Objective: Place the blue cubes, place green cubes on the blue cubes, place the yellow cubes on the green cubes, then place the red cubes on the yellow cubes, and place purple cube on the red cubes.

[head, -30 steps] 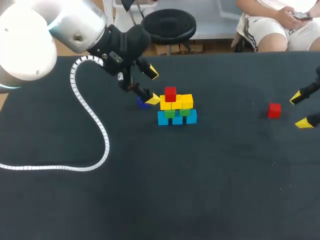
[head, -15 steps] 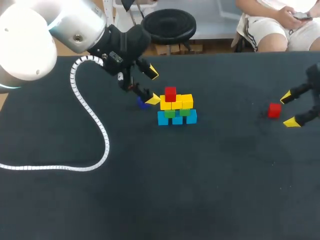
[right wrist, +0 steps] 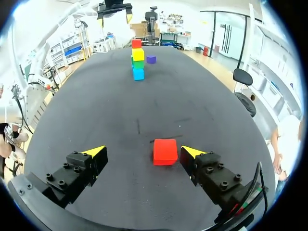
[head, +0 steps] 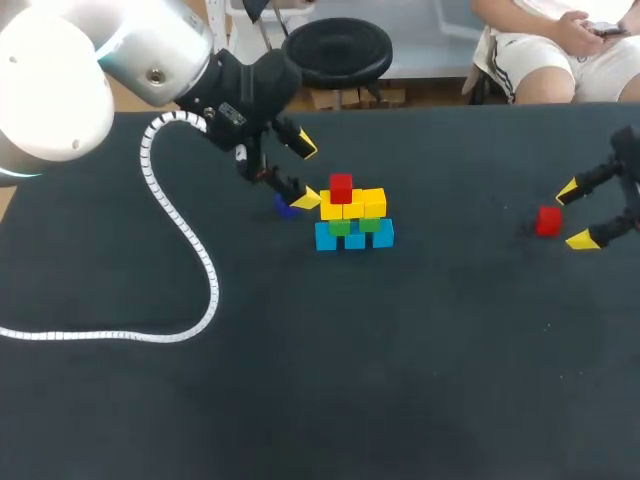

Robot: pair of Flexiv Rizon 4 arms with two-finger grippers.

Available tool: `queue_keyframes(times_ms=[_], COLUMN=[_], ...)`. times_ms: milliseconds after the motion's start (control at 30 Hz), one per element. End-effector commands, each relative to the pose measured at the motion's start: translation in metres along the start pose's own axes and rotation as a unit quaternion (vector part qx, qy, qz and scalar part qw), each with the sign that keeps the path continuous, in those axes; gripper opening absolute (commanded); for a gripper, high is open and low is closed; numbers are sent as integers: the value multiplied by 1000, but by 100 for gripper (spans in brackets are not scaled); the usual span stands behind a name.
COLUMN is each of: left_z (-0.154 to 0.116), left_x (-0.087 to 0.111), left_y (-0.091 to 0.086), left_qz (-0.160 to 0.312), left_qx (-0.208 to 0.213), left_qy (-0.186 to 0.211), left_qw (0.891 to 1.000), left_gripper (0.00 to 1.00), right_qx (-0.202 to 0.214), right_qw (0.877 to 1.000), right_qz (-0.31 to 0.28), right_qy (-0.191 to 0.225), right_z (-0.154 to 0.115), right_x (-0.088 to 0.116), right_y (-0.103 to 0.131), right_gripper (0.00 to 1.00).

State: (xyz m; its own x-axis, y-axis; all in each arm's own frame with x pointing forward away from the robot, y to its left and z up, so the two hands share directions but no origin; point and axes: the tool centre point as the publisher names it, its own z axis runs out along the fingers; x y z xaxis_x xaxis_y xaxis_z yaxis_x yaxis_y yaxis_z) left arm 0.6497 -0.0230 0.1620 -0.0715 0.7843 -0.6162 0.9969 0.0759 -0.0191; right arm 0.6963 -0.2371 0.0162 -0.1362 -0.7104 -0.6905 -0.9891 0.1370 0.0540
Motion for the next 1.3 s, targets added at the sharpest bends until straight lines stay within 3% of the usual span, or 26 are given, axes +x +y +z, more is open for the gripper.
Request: queue_keyframes(times_ms=[33, 400, 900, 1200, 1267, 1300], left_z=[-1, -1, -1, -1, -1, -1], left_x=[0, 0, 0, 0, 0, 0], left_y=[1, 1, 1, 1, 1, 1], left_qz=[1, 1, 1, 1, 1, 1], left_qx=[1, 1, 1, 1, 1, 1], left_qy=[0, 0, 0, 0, 0, 0], left_qw=[1000, 1000, 1000, 1000, 1000, 1000], left_gripper=[100, 100, 100, 100, 100, 100], right_qx=[-3, -7, -9, -11, -10, -10], right_qw=[1000, 1000, 1000, 1000, 999, 999], right_qz=[-1, -8, -11, -13, -14, -15], right_qy=[-6, -17, -21, -26, -27, -28], right_z=[2, 12, 15, 19, 19, 20], right_x=[2, -5, 0, -1, -2, -2], right_y=[-2, -3, -6, -8, -9, -9], right_gripper=[100, 100, 100, 85, 78, 69])
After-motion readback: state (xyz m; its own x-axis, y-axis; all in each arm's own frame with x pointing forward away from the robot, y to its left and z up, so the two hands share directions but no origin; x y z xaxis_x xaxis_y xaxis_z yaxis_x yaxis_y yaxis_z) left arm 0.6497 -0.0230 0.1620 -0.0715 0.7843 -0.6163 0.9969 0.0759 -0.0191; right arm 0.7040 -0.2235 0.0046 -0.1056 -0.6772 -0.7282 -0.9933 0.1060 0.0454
